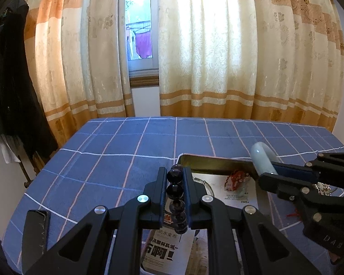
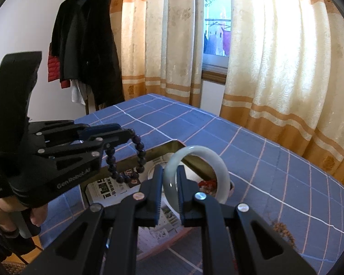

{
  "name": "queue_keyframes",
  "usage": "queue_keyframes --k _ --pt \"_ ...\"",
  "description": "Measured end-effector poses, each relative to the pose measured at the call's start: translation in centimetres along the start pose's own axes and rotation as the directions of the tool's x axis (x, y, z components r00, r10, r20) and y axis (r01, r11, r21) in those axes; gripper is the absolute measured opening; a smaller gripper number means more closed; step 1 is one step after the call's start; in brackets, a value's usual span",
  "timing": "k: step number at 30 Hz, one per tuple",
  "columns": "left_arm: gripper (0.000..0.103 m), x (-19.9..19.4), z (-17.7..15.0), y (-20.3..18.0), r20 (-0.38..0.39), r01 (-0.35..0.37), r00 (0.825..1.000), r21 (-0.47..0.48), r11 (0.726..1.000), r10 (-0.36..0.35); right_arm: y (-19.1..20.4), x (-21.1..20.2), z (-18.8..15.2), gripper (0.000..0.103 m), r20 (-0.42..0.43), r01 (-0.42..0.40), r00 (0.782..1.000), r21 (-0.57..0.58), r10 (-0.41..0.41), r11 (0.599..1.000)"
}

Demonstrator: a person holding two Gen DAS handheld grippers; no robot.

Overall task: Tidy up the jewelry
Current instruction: 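Carry the bead bracelet with the left tool while the right tool carries the white bangle over the tin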

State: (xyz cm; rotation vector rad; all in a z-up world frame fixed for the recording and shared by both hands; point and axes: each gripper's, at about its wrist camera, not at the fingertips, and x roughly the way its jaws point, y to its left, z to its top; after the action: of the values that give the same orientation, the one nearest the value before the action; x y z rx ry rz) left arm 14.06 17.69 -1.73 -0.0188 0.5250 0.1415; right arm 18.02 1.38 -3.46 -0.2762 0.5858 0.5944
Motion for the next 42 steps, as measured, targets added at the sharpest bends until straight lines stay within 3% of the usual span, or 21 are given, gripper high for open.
queue_keyframes --k 20,39,42 --pt "0.014 3.6 -2.2 0.2 -0.093 0.000 0.996 0.015 1.000 0.002 0.1 4.7 -2.3 0.014 -0.149 -0.015 0.989 -0.014 0.013 1.000" --pt "0.015 4.3 -2.8 -0.2 -0.133 0.005 0.991 0.013 1.000 -0.003 0.0 5.3 -2.7 0.015 -0.165 -0.012 0.986 -0.017 0.009 1.000" --pt "0.020 4.0 -2.8 -0.3 -0.140 0.015 0.990 0.004 1.000 -0.015 -0.1 5.3 -2.7 0.016 -0.162 -0.003 0.987 -0.009 0.002 1.000"
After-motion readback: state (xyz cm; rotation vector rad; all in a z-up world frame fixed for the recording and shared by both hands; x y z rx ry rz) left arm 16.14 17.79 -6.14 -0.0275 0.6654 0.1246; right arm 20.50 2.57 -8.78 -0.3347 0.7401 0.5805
